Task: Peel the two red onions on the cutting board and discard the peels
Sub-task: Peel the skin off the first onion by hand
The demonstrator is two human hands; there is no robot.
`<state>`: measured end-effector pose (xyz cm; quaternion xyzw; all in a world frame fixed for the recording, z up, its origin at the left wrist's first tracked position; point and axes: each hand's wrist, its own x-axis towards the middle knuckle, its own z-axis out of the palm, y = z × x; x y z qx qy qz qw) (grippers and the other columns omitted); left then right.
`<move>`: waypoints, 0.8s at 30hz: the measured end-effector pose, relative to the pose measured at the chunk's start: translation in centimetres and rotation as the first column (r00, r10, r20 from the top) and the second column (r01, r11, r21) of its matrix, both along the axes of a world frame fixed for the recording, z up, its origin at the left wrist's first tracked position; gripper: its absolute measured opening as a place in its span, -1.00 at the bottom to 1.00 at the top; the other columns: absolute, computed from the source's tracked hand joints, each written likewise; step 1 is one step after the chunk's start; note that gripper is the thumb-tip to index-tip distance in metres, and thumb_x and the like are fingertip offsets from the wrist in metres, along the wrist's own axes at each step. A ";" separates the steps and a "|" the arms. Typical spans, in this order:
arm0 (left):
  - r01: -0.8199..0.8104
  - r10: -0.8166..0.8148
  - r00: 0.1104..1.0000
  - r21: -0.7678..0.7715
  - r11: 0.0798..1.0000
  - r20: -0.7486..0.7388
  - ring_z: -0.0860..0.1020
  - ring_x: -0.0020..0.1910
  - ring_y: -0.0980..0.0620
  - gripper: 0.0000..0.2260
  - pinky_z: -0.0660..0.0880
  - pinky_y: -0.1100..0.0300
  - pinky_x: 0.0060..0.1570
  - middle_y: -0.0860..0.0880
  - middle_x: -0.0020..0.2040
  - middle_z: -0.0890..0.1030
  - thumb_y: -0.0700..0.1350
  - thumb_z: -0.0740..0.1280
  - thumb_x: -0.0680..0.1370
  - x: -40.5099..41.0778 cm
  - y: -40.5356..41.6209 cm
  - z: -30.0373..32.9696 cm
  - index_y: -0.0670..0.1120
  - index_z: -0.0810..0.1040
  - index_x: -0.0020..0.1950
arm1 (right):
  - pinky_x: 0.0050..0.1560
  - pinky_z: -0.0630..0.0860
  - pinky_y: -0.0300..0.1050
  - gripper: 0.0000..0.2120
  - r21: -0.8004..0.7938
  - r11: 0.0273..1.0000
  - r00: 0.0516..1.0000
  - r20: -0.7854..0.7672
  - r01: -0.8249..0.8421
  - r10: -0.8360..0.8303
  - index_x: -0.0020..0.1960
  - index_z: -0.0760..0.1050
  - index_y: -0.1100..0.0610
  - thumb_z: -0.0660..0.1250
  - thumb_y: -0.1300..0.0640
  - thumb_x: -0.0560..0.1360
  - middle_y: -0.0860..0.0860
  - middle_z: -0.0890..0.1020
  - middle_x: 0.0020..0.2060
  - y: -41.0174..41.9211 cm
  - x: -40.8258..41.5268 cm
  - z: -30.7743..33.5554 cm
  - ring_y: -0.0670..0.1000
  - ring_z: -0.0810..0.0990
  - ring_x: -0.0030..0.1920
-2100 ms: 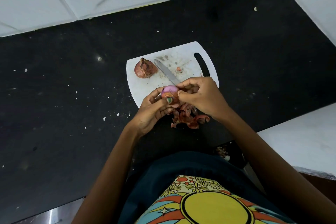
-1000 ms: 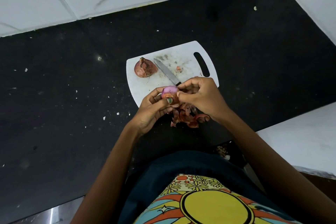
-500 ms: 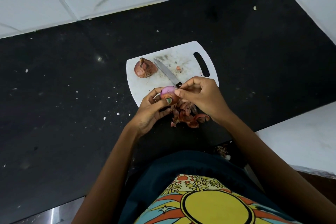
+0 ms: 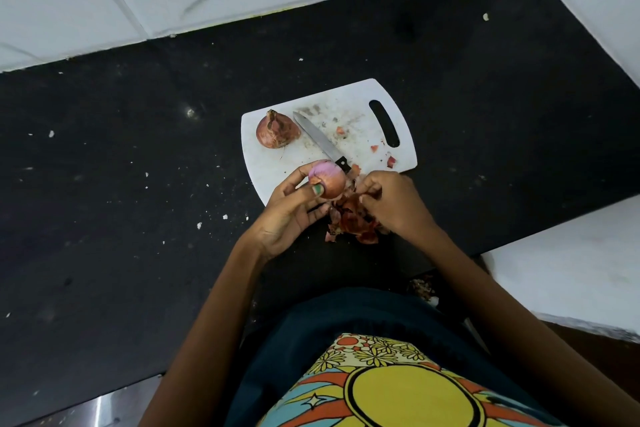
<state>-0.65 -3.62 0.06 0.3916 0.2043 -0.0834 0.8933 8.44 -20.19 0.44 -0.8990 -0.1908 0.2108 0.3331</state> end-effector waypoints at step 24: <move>-0.030 0.025 0.999 0.189 0.982 0.027 0.62 -0.08 0.09 -0.68 0.58 0.26 -0.03 -0.01 -0.07 0.67 -0.25 0.41 0.39 -0.4 -0.2 0.1 -0.09 0.54 0.14 | -0.07 0.59 -0.30 -0.79 0.348 0.937 0.965 -0.253 0.033 0.060 0.01 0.65 0.12 0.49 0.21 0.38 -0.08 0.69 -0.17 1.4 -0.7 5.7 -0.19 0.65 -0.17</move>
